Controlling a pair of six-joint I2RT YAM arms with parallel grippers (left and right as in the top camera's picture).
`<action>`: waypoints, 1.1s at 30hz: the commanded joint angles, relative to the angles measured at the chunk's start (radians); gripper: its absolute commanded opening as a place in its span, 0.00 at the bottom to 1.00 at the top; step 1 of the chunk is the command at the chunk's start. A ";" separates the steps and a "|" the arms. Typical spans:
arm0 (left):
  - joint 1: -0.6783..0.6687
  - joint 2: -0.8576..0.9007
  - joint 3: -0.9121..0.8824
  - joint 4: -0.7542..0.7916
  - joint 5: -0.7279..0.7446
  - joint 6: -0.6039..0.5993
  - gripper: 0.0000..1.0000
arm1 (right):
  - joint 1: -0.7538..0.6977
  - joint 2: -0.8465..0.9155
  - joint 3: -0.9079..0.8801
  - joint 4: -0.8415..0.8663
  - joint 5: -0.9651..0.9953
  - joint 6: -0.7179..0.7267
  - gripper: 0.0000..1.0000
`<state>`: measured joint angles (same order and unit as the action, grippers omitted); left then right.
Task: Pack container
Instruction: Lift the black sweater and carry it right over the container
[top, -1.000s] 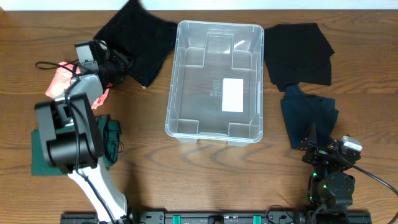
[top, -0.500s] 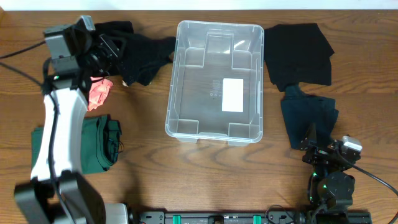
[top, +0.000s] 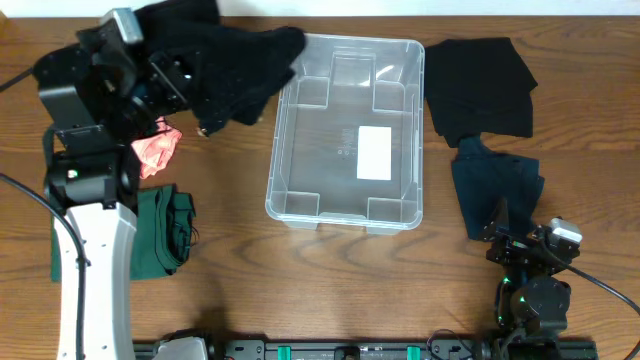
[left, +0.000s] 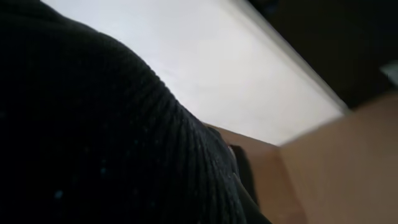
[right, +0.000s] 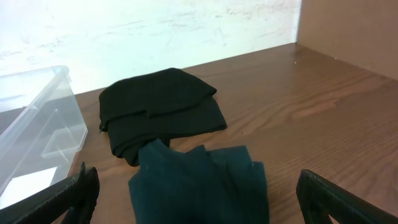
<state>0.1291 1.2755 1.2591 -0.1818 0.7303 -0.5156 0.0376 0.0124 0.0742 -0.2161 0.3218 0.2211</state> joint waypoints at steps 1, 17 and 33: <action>-0.068 -0.035 0.015 0.080 0.180 0.026 0.06 | -0.005 -0.004 -0.003 -0.001 0.000 0.010 0.99; -0.207 0.077 0.015 0.172 0.787 0.306 0.06 | -0.005 -0.004 -0.003 -0.001 0.000 0.010 0.99; -0.279 0.293 0.015 0.266 0.773 0.322 0.06 | -0.005 -0.004 -0.003 -0.001 0.000 0.010 0.99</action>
<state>-0.1322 1.5776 1.2526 0.0612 1.4853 -0.2115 0.0376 0.0124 0.0742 -0.2161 0.3218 0.2211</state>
